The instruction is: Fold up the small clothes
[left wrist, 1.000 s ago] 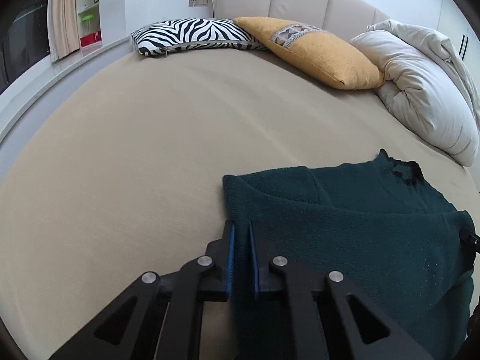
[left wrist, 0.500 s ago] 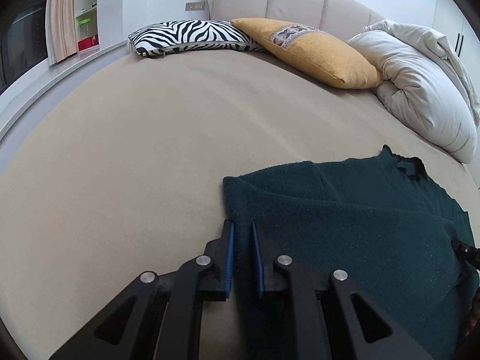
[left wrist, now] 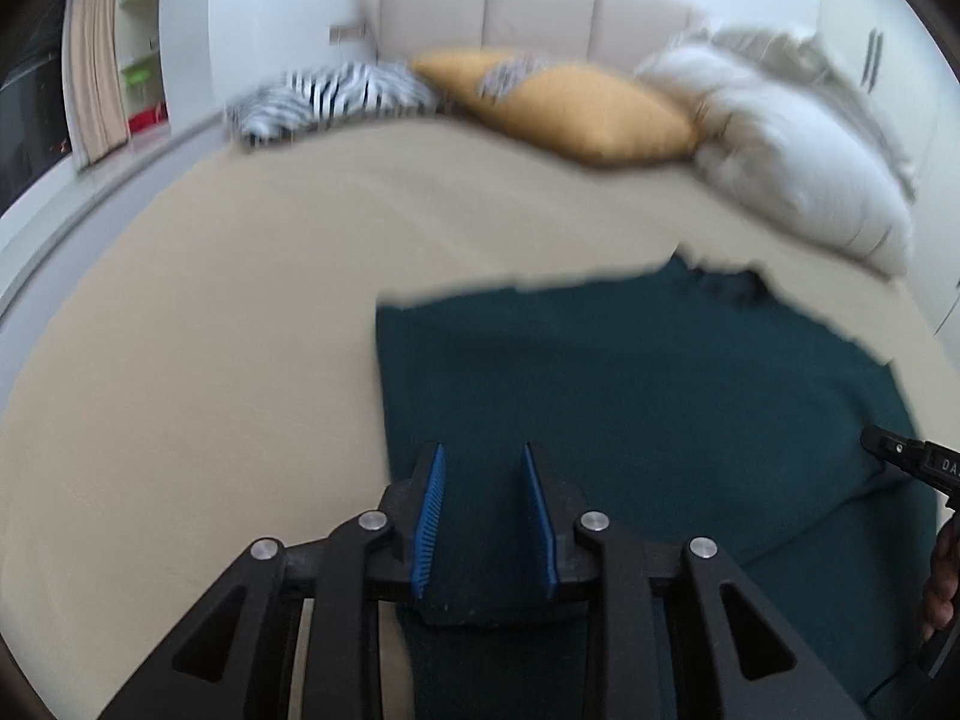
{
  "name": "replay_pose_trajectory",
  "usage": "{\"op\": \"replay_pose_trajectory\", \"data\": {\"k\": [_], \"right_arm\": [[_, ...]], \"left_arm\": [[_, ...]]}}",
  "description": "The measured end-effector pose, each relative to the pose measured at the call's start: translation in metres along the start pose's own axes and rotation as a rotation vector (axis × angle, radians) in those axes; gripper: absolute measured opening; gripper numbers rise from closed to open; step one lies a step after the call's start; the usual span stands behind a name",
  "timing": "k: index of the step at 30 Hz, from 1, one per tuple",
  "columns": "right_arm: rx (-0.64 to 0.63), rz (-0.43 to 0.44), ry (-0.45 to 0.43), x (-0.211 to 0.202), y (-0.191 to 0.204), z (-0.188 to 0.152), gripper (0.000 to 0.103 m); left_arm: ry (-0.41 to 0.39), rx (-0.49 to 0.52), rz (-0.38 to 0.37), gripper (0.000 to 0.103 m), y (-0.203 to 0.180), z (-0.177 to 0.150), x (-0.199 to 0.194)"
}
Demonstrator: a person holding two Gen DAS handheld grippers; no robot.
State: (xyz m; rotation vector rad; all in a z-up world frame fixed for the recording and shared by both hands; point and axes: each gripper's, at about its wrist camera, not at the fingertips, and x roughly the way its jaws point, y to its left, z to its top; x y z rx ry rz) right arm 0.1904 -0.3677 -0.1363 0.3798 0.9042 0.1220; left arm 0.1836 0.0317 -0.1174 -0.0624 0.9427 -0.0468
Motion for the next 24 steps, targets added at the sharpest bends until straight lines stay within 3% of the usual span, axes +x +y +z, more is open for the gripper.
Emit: {"op": "replay_pose_trajectory", "data": {"k": [1,4,7,8,10,11,13,14,15,18,24], "right_arm": [[0.032,-0.013,0.077,0.022,-0.01,-0.007,0.018],[0.039,0.059,0.036,0.022,-0.021,-0.016,0.017],[0.066,0.03,0.04,0.0,-0.02,-0.016,0.019],[0.074,-0.003,0.032,-0.013,-0.02,-0.017,0.021],[0.081,0.015,-0.01,-0.046,-0.02,-0.022,0.021],[0.082,0.021,-0.025,-0.059,-0.019,-0.027,0.025],[0.074,0.023,-0.046,-0.087,-0.019,-0.041,0.044],[0.068,0.022,-0.066,-0.103,-0.019,-0.052,0.059],[0.066,0.018,-0.086,-0.118,-0.021,-0.061,0.065],[0.06,0.022,-0.098,-0.158,-0.029,-0.099,0.065],[0.155,0.039,-0.034,-0.204,-0.073,-0.174,0.065]], "left_arm": [[0.006,0.006,-0.007,0.032,0.003,-0.003,0.012],[0.002,0.012,-0.018,0.032,0.003,0.004,0.007],[0.005,-0.032,-0.055,0.032,0.015,0.005,-0.008],[0.001,-0.048,-0.053,0.034,0.018,0.002,-0.014],[-0.008,-0.079,-0.037,0.049,0.031,-0.008,-0.036],[-0.019,-0.088,-0.041,0.05,0.037,-0.015,-0.046],[-0.027,-0.077,-0.034,0.056,0.046,-0.027,-0.069],[-0.026,-0.083,-0.043,0.057,0.053,-0.038,-0.084],[-0.021,-0.092,-0.062,0.061,0.057,-0.046,-0.094],[0.013,-0.1,-0.138,0.067,0.064,-0.083,-0.128],[0.151,-0.134,-0.268,0.068,0.061,-0.165,-0.158]]}}
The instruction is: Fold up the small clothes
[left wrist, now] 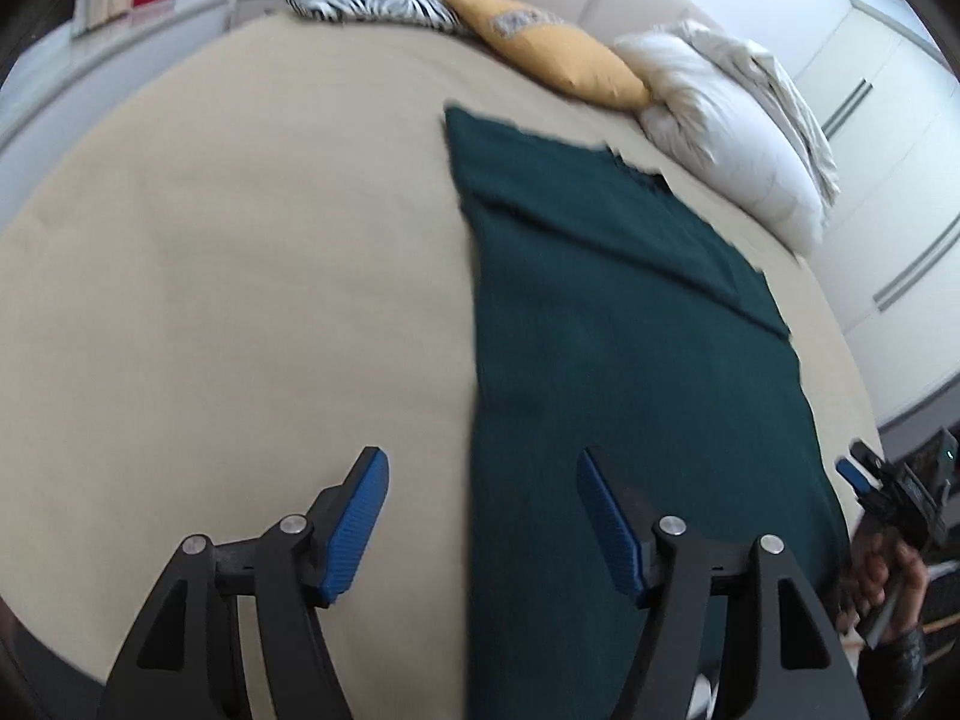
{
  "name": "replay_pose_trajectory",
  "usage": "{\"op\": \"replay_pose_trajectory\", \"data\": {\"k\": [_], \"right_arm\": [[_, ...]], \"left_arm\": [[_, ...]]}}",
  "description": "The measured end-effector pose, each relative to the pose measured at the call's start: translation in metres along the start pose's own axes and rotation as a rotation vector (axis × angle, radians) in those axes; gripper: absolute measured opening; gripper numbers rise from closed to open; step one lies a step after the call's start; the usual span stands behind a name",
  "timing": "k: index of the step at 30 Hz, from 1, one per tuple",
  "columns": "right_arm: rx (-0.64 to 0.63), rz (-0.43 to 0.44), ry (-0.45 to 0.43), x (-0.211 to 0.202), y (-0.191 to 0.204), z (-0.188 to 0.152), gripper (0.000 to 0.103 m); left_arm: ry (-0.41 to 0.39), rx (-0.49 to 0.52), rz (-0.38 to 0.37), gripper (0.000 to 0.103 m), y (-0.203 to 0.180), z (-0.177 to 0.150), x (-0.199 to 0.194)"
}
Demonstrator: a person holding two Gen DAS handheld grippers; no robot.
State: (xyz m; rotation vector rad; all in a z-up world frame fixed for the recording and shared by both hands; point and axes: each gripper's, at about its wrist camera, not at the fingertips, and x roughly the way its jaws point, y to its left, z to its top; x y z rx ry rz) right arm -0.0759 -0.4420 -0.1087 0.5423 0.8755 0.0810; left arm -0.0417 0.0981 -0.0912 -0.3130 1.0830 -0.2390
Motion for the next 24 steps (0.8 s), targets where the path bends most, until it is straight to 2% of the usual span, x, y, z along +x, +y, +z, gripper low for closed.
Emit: {"op": "replay_pose_trajectory", "data": {"k": [4,11,15,20,21,23,24], "right_arm": [[0.07,0.0,0.032,-0.023,-0.034,-0.028,0.065],[0.11,-0.01,0.063,-0.053,-0.071,-0.052,0.065],[0.134,0.006,0.072,-0.06,-0.082,-0.058,0.065],[0.113,-0.005,0.1,-0.07,-0.084,-0.063,0.065],[0.107,-0.013,0.107,-0.07,-0.083,-0.063,0.065],[0.095,-0.034,0.119,-0.076,-0.083,-0.065,0.065],[0.097,-0.039,0.125,-0.077,-0.085,-0.065,0.065]], "left_arm": [[0.063,-0.037,-0.035,0.068,0.002,-0.035,0.003],[0.102,-0.067,-0.105,0.066,0.005,-0.056,-0.004],[0.136,-0.082,-0.125,0.047,0.006,-0.064,-0.002],[0.158,-0.082,-0.138,0.042,0.004,-0.066,0.001],[0.156,-0.085,-0.135,0.039,0.005,-0.066,0.0],[0.16,-0.087,-0.131,0.025,0.006,-0.067,0.001],[0.165,-0.088,-0.133,0.012,0.006,-0.067,0.003]]}}
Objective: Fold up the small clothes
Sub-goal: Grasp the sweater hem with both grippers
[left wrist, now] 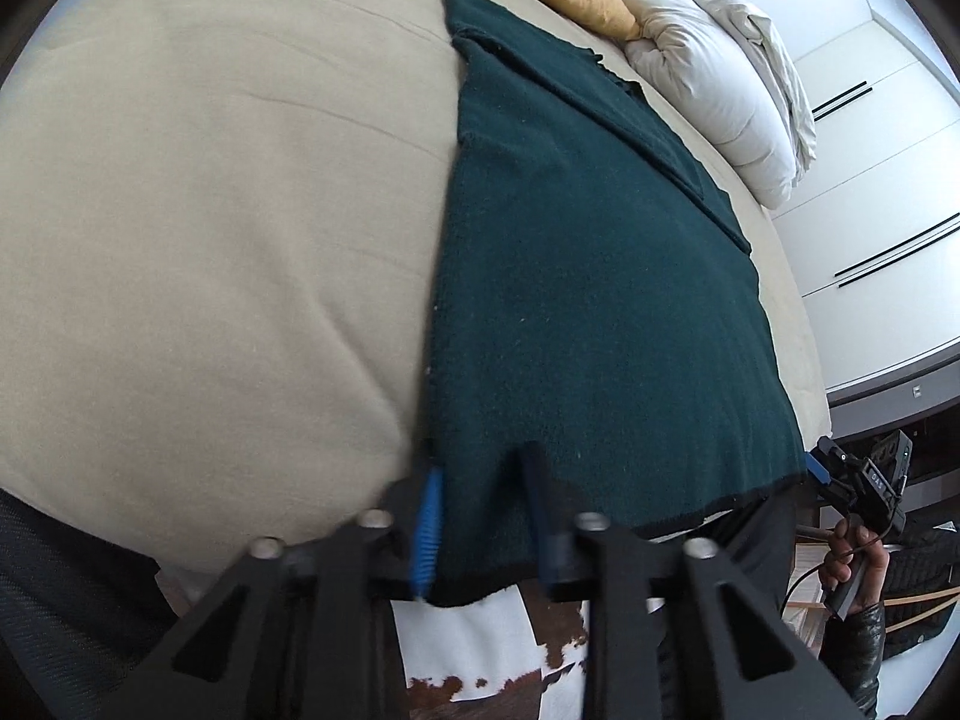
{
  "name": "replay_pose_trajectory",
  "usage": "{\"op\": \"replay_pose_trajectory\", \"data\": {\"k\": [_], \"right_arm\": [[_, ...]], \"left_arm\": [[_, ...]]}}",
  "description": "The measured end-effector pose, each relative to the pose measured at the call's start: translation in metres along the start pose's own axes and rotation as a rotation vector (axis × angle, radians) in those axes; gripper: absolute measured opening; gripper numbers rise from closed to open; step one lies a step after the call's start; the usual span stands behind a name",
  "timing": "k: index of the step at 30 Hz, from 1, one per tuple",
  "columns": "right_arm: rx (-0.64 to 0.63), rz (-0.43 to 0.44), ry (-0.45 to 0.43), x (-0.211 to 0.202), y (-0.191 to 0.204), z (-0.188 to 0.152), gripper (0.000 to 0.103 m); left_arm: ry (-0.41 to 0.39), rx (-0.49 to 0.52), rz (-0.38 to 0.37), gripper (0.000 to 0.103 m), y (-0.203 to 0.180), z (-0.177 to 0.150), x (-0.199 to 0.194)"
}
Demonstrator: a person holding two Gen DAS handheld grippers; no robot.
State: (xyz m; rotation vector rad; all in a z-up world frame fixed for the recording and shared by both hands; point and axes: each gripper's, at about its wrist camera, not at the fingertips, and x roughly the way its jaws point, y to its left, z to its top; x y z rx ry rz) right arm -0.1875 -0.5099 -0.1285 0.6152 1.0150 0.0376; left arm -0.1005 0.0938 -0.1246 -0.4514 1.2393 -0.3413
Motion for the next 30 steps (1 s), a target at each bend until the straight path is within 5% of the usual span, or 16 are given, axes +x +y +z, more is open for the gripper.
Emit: {"op": "replay_pose_trajectory", "data": {"k": [7,11,13,17,24,30], "right_arm": [[0.019,-0.044,0.05,0.002,-0.01,-0.006,0.064],[-0.012,-0.058,0.088,0.007,-0.004,-0.009,0.056],[-0.014,-0.056,0.093,0.007,-0.003,-0.01,0.046],[0.006,-0.044,0.096,0.005,-0.011,-0.01,0.009],[0.011,0.022,0.055,-0.007,-0.004,-0.01,0.006],[0.064,0.172,-0.028,-0.026,0.006,0.004,0.006]], "left_arm": [[-0.01,0.009,-0.009,0.007,-0.002,-0.002,-0.001],[-0.018,0.027,-0.009,0.006,-0.002,-0.005,-0.007],[-0.025,0.036,-0.01,0.006,-0.004,-0.005,-0.009],[-0.032,0.058,-0.017,0.006,-0.009,-0.005,-0.011],[-0.081,0.043,-0.085,0.006,-0.012,-0.001,-0.03],[-0.131,-0.039,-0.221,0.005,-0.009,0.014,-0.047]]}}
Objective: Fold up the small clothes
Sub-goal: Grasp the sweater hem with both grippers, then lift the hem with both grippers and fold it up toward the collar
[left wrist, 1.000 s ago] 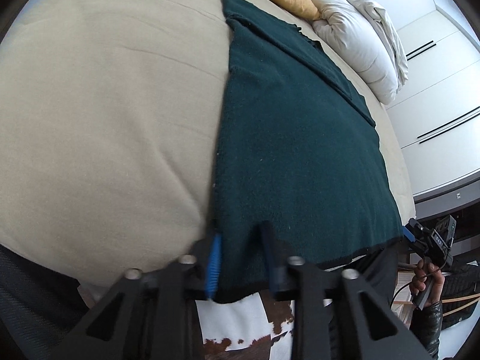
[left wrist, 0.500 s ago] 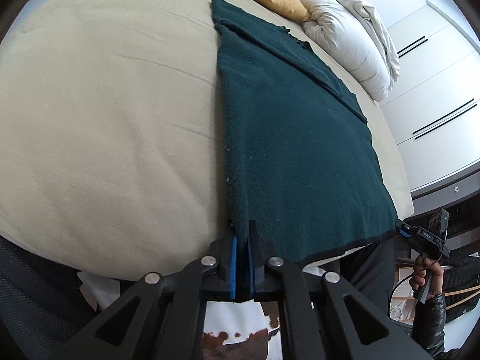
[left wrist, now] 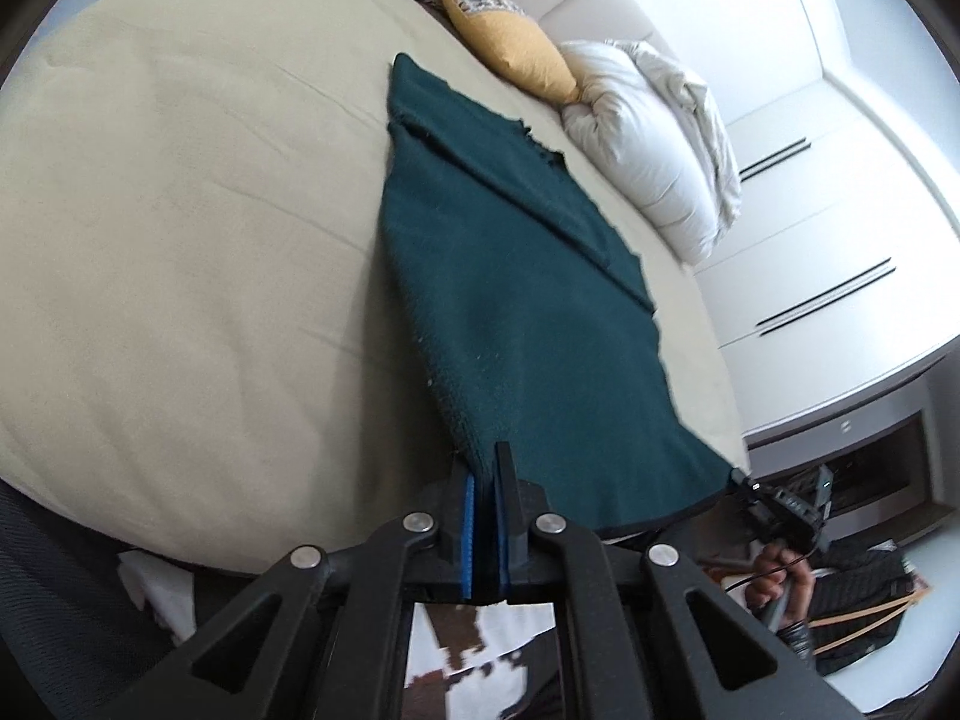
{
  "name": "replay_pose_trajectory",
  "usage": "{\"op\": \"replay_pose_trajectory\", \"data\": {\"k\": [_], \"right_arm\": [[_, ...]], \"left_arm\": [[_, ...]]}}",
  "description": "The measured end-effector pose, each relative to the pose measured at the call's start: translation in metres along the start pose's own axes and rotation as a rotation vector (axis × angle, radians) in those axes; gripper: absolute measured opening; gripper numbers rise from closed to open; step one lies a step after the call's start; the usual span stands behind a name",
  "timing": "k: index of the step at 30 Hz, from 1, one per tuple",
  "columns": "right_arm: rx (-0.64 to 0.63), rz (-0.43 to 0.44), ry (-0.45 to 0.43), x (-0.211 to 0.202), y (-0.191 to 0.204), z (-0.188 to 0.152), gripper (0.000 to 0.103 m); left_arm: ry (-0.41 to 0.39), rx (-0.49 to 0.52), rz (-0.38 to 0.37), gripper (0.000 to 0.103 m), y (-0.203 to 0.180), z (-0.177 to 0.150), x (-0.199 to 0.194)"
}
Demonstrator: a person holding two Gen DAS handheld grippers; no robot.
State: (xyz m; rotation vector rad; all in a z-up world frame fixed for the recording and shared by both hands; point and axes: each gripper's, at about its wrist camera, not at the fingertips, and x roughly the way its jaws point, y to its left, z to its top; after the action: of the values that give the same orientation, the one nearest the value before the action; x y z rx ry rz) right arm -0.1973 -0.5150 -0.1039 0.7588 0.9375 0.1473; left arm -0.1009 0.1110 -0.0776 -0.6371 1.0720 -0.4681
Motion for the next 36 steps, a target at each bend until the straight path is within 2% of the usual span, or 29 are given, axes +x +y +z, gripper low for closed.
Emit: {"op": "replay_pose_trajectory", "data": {"k": [7,12,16,26,36], "right_arm": [[0.071,0.145,-0.114,-0.002,0.018,0.037,0.006],[0.1,0.184,-0.179,0.006,0.029,0.074,0.006],[0.089,0.192,-0.196,0.017,0.04,0.105,0.006],[0.114,0.164,-0.271,0.07,0.054,0.192,0.006],[0.088,0.07,-0.3,0.156,0.075,0.282,0.006]], "left_arm": [[-0.088,-0.082,-0.131,0.005,-0.01,0.036,-0.014],[-0.135,-0.116,-0.162,0.005,-0.014,0.069,-0.01],[-0.165,-0.135,-0.172,0.005,-0.016,0.096,-0.001],[-0.229,-0.149,-0.16,0.005,-0.014,0.174,0.031],[-0.229,-0.125,-0.068,0.005,-0.003,0.266,0.103]]}}
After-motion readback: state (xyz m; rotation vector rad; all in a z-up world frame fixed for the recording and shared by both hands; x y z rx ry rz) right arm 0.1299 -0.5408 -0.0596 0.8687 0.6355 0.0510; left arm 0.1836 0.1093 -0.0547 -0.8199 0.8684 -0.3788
